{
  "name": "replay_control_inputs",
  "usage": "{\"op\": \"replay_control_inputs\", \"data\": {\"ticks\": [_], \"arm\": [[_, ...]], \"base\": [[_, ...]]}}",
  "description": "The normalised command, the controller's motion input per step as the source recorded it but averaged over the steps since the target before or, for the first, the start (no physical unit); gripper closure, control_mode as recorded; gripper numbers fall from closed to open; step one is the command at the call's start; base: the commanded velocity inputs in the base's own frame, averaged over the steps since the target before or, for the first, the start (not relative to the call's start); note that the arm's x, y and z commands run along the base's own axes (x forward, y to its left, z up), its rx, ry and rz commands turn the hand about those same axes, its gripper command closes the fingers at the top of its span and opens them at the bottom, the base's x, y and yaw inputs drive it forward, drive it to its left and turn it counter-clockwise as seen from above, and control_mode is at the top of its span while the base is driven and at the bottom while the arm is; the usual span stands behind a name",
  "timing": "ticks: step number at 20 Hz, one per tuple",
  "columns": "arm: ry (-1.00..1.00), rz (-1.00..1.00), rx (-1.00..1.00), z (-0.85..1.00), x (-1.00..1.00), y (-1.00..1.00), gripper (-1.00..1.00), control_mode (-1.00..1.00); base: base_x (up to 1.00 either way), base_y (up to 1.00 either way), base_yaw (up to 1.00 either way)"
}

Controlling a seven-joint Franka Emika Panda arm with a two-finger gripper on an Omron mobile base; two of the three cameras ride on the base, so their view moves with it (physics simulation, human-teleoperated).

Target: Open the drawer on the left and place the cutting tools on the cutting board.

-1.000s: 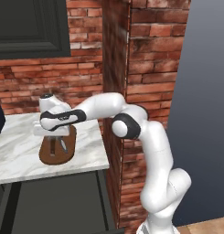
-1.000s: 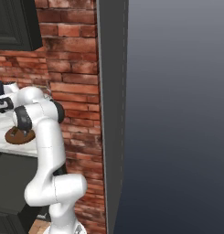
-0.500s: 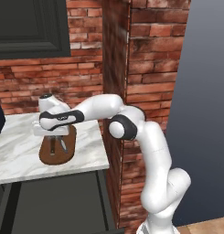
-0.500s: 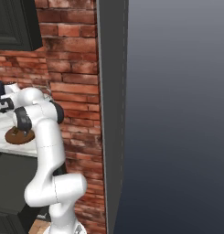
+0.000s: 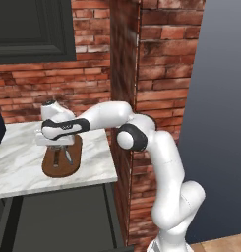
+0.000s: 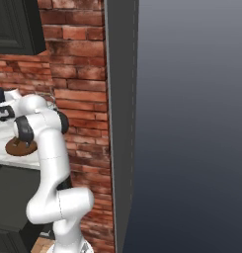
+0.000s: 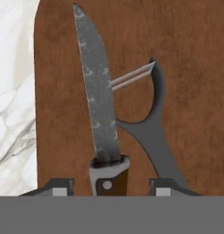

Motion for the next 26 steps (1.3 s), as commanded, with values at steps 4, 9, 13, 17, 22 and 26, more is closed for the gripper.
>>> {"op": "replay_control_inputs", "data": {"ticks": [4,9,13,17,22,26], "arm": [[-0.12,0.0,0.0,0.47,-0.01,-0.03,-1.0,-1.0],[-0.1,0.0,0.05,0.65,-0.46,-0.6,-1.0,-1.0],[-0.03,0.0,0.11,0.37,-0.6,-0.98,-1.0,-1.0],[0.0,0.0,0.13,0.0,-0.82,-1.0,-1.0,-1.0],[-0.03,0.0,0.15,0.2,-0.91,-0.97,-1.0,-1.0],[-0.13,0.0,0.05,0.96,-0.07,-0.59,-1.0,-1.0]], "base": [[0.0,0.0,0.0],[0.0,0.0,0.0],[0.0,0.0,0.0],[0.0,0.0,0.0],[0.0,0.0,0.0],[0.0,0.0,0.0]]}}
